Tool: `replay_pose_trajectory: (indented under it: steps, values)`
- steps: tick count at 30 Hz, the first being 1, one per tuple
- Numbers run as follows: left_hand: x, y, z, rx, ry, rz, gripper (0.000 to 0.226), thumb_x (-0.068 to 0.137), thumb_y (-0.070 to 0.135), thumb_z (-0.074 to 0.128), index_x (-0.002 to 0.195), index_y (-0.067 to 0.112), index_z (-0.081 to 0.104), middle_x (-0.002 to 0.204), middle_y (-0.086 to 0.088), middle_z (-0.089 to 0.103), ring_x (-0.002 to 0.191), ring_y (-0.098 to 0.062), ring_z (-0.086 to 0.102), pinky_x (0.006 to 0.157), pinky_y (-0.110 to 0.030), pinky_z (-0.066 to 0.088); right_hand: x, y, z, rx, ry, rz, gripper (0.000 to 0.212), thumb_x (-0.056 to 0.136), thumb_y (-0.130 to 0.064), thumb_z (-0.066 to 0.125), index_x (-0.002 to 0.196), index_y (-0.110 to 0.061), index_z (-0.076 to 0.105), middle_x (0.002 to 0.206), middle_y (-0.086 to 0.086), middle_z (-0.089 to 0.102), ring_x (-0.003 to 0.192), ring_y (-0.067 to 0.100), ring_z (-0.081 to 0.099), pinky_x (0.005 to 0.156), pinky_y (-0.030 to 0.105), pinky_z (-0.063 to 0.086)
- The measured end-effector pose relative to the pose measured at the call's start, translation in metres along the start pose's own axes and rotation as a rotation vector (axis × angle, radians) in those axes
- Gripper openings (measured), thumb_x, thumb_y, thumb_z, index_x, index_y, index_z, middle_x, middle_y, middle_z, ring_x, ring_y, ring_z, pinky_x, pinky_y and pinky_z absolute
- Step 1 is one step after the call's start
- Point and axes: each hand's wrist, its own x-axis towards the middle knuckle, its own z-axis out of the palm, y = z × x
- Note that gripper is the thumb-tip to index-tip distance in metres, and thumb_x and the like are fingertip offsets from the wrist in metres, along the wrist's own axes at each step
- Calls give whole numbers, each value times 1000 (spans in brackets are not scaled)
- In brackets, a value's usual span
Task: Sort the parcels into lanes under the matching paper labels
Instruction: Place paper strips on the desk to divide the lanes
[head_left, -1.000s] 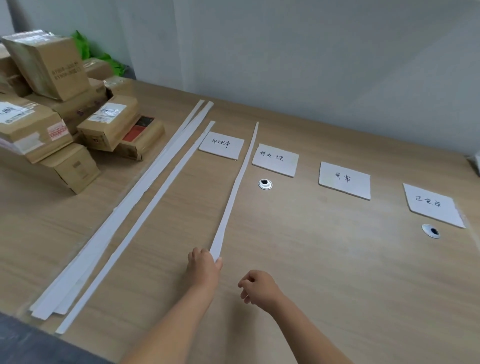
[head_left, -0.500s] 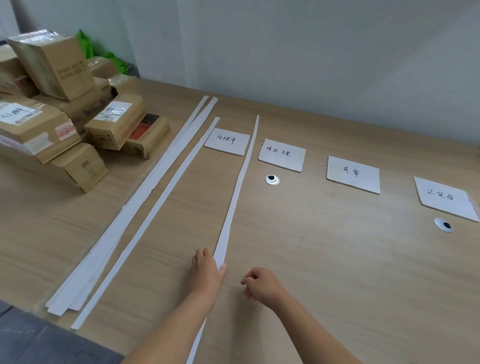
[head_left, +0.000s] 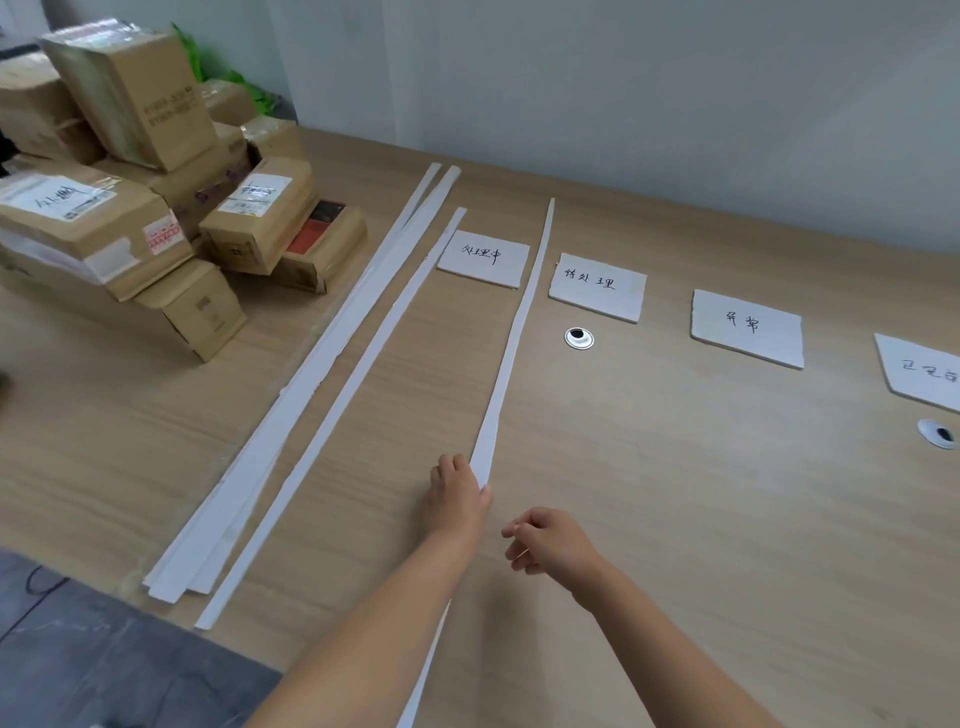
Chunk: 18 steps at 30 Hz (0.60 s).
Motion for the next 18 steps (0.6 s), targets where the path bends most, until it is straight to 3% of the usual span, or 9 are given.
replay_pose_trajectory:
  steps: [7,13,18]
  values:
    - [7,-19,-17,-130,7,23,43,97,47,50,114,8,47,118,-6,47,106,-24,54,72,-35,46,4,-25,17,15,108,18,23,97,-7,45,101,0,67,78,9,68,66,19,62,62,25,47]
    - [51,-107,-86,-81,142,53,19,99,21,47,109,6,52,116,-11,50,102,-25,55,77,-35,45,21,-66,80,-158,147,-41,19,92,-9,47,88,-13,65,79,-3,63,71,11,56,67,25,43]
    - [93,-209,-132,114,115,-137,33,96,29,55,120,7,49,125,-11,49,116,-26,49,91,-34,44,34,-100,135,-184,107,-40,22,94,-9,44,93,-14,65,81,-3,63,69,10,56,57,19,44]
